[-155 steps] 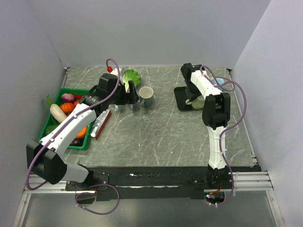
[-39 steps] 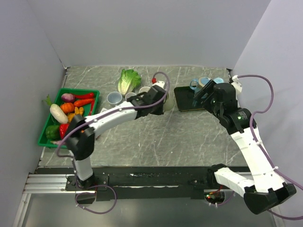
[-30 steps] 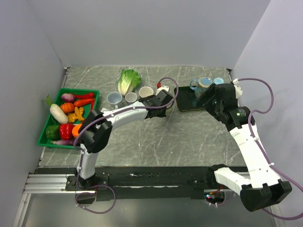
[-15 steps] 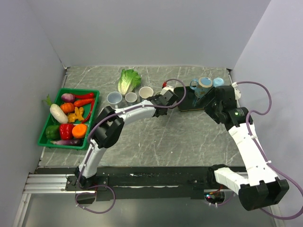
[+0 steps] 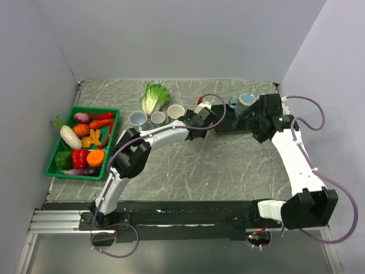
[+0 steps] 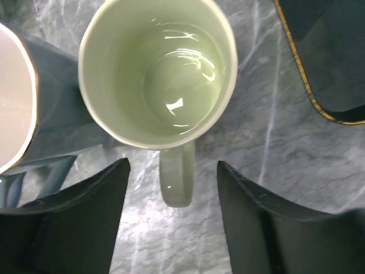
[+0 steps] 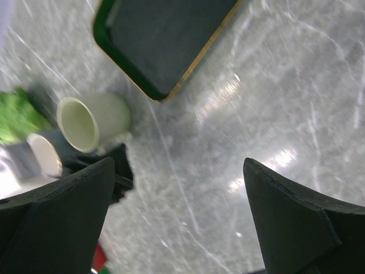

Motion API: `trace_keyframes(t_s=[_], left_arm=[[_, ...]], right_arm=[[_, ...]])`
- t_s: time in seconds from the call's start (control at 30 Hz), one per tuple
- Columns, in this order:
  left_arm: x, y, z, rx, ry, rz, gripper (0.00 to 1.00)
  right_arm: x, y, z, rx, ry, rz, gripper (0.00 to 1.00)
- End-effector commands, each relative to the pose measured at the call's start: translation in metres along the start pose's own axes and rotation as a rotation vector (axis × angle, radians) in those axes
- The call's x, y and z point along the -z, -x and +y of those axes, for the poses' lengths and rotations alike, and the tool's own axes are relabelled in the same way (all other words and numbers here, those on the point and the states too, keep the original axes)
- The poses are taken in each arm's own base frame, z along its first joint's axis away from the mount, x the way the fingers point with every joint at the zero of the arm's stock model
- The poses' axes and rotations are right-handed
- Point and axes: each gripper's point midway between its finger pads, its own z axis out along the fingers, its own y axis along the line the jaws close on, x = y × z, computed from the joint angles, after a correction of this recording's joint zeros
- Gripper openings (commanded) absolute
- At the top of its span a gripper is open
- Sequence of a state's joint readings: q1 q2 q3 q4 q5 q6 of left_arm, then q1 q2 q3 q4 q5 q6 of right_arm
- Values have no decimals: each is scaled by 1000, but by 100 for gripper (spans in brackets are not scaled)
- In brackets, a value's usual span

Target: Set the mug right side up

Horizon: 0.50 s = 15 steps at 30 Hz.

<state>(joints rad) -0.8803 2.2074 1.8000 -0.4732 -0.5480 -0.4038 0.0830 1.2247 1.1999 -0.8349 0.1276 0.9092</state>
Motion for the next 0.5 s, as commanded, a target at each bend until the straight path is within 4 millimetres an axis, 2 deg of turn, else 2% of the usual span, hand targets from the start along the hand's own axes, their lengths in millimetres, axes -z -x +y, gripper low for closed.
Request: trace_keyframes(t_s=[0.0, 0.03, 0.1, 0.13, 0.2, 0.23, 0.27, 0.3, 0.33, 0.4, 0.43, 0.47], left_arm=[[27, 44, -10, 67, -87, -116, 71], [36, 51, -13, 77, -126, -126, 71], [45, 58, -16, 95, -159, -138, 72], [56, 65, -17, 114, -189, -148, 73], [67, 71, -17, 131, -215, -155, 75], [80, 81, -13, 154, -231, -177, 75], [87, 84, -12, 161, -244, -183, 76], [91, 81, -9, 162, -247, -181, 76], [107, 91, -3, 183, -258, -206, 77], [117, 89, 4, 186, -263, -209, 78], [131, 95, 10, 200, -272, -224, 79], [136, 94, 13, 201, -275, -224, 79]], right_arm=[[1, 40, 40, -103, 86, -59, 100], [-10, 44, 41, -113, 69, -52, 100], [-13, 57, 55, -137, 86, -60, 100], [-27, 59, 57, -143, 63, -46, 100], [-33, 71, 71, -166, 72, -47, 100], [-50, 68, 74, -165, 54, -18, 100], [-50, 77, 86, -161, 78, -30, 100], [-56, 78, 90, -160, 79, -22, 100], [-71, 75, 90, -169, 54, 1, 100], [-79, 82, 102, -219, 65, -3, 100], [-92, 80, 102, -262, 44, 6, 99], [-95, 83, 106, -287, 48, 2, 99]])
